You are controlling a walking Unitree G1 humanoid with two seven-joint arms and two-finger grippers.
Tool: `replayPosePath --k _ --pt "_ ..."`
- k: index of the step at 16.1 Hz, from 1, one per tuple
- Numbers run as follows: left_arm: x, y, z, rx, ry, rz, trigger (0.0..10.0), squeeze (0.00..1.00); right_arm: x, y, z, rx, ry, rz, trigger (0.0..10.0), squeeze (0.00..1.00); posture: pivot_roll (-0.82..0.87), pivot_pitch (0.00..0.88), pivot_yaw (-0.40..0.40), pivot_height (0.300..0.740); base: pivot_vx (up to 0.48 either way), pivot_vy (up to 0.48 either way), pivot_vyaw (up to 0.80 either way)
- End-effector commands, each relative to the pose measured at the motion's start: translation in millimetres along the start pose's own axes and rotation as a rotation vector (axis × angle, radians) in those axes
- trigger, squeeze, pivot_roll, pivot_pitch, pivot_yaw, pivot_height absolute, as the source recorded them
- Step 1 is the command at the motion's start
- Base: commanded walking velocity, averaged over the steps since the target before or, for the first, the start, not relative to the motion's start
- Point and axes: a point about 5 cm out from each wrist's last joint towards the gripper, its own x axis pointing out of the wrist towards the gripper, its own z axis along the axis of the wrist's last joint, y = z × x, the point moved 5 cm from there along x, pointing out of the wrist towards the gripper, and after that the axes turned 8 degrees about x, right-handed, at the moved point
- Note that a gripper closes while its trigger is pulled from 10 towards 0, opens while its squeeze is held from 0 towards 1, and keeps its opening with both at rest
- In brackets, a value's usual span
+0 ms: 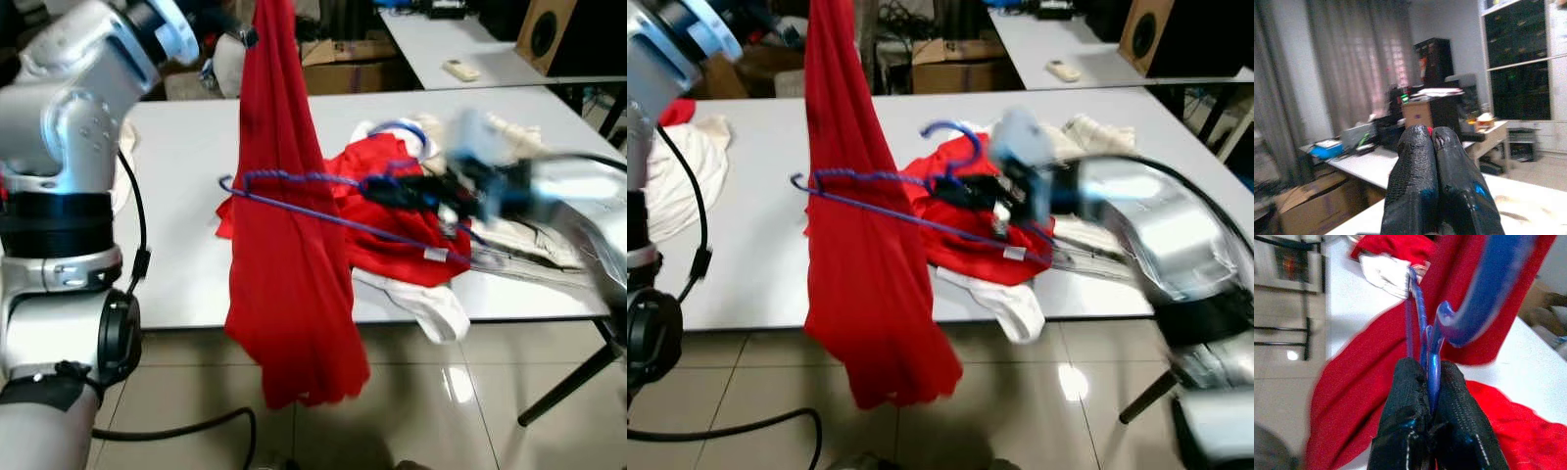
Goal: Hang hanger
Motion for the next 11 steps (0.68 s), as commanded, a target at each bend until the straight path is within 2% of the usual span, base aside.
replayPosePath --k 1,2,3,4,5,6,7,8,9,10,11 --pt "3.5 -8.4 22 0.016 -0.056 -0.056 10.0 0.00 6.6 -16.2 -3 -0.028 0.038 -0.054 10.0 0.00 -0.07 0.000 0.071 0.740 0.000 0.000 0.00" --pt "5.1 -17.1 32 0.018 -0.090 -0.107 10.0 0.00 15.1 -48.4 -2 -0.059 0.088 -0.195 10.0 0.00 -0.06 0.000 0.069 0.740 0.000 0.000 0.00" --pt "5.1 -17.9 43 0.031 -0.138 -0.118 10.0 0.00 15.3 -72.8 10 -0.111 0.098 -0.311 10.0 0.00 -0.06 0.000 0.070 0.740 0.000 0.000 0.00" --pt "4.2 -17.4 51 0.025 -0.173 -0.123 10.0 0.00 13.1 -85.6 24 -0.154 0.074 -0.383 10.0 0.00 -0.06 0.000 0.071 0.740 0.000 0.000 0.00" --pt "1.2 -15.0 70 0.003 -0.248 -0.126 10.0 0.00 2.8 -107.8 60 -0.251 -0.001 -0.535 10.0 0.00 -0.06 0.000 0.070 0.740 0.000 0.000 0.00" --pt "-1.5 -11.9 81 -0.011 -0.294 -0.116 10.0 0.00 -8.4 -118.5 91 -0.328 -0.076 -0.641 10.0 0.00 -0.06 0.000 0.068 0.740 0.000 0.000 0.00" --pt "-8.1 -2.6 101 -0.027 -0.382 -0.077 10.0 0.00 -33.0 -124.3 153 -0.425 -0.275 -0.770 10.0 0.00 -0.05 0.000 0.059 0.740 0.000 0.000 0.00" --pt "-14.2 7.6 111 -0.028 -0.428 -0.028 10.0 0.00 -44.3 -118.4 185 -0.454 -0.399 -0.768 10.0 0.00 -0.05 0.000 0.051 0.740 0.000 0.000 0.00" --pt "-20.0 16.3 118 -0.029 -0.465 0.015 10.0 0.00 -49.0 -110.9 204 -0.497 -0.464 -0.739 10.0 0.00 -0.05 0.000 0.051 0.740 0.000 0.000 0.00" --pt "-29.9 30.8 126 -0.042 -0.520 0.094 10.0 0.00 -38.4 -102.7 208 -0.584 -0.436 -0.670 10.0 0.00 -0.05 0.000 0.045 0.740 0.000 0.000 0.00" --pt "-35.2 36.7 128 -0.039 -0.537 0.139 10.0 0.00 -14.2 -100.2 179 -0.624 -0.310 -0.581 10.0 0.00 -0.05 0.000 0.045 0.740 0.000 0.000 0.00"
